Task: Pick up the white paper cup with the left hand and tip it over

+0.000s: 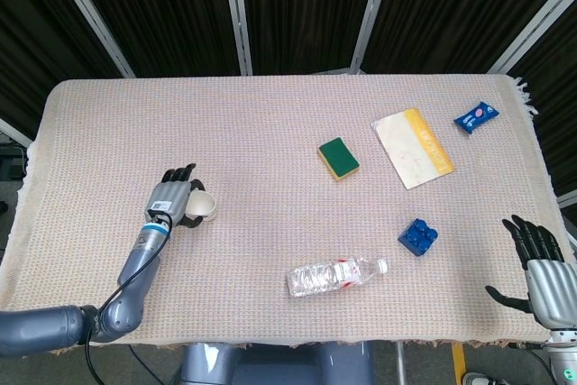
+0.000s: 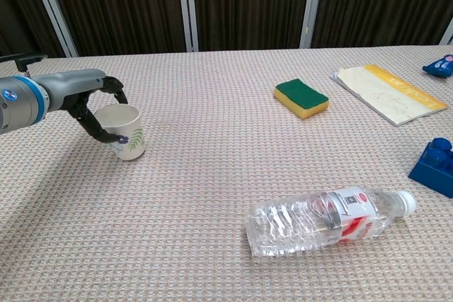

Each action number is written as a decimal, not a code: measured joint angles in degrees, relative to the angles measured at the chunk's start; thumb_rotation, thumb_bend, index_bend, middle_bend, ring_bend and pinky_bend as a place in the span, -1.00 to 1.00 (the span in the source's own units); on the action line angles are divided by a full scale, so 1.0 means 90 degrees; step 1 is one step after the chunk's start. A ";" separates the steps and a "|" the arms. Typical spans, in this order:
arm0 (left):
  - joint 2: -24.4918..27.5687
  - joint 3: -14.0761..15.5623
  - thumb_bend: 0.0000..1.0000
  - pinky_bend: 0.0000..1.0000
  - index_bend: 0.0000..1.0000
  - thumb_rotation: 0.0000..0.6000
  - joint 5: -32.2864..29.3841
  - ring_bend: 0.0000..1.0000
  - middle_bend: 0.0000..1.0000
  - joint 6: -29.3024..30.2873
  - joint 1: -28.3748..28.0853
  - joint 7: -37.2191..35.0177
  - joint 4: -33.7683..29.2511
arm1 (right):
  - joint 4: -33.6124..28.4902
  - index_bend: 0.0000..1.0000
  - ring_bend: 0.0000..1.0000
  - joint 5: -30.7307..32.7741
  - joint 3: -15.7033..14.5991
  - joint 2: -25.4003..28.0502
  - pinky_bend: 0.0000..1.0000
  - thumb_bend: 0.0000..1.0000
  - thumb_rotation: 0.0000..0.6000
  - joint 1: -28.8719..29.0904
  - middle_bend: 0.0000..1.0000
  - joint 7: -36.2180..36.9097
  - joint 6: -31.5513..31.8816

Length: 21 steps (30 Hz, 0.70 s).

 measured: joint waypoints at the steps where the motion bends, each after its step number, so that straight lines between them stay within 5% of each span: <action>1: 0.0015 -0.0020 -0.59 -1.00 -0.32 1.00 0.0064 -1.00 -1.00 -0.0007 0.0069 -0.0211 -0.0052 | -0.0003 -1.00 -1.00 -0.0002 -0.0002 -0.0003 -1.00 -0.91 1.00 0.0000 -1.00 -0.0006 0.0000; 10: 0.0173 0.0024 -0.59 -1.00 -0.32 1.00 0.1164 -1.00 -1.00 -0.0273 0.0761 -0.2155 -0.0298 | -0.0030 -1.00 -1.00 -0.0022 -0.0017 -0.0008 -1.00 -0.91 1.00 -0.0007 -1.00 -0.0062 0.0008; 21: 0.0734 0.0629 -0.59 -1.00 -0.37 1.00 0.1547 -1.00 -1.00 -0.1046 0.0989 -0.2508 0.0092 | -0.0054 -1.00 -1.00 -0.0031 -0.0017 -0.0012 -1.00 -0.91 1.00 -0.0012 -1.00 -0.0102 0.0025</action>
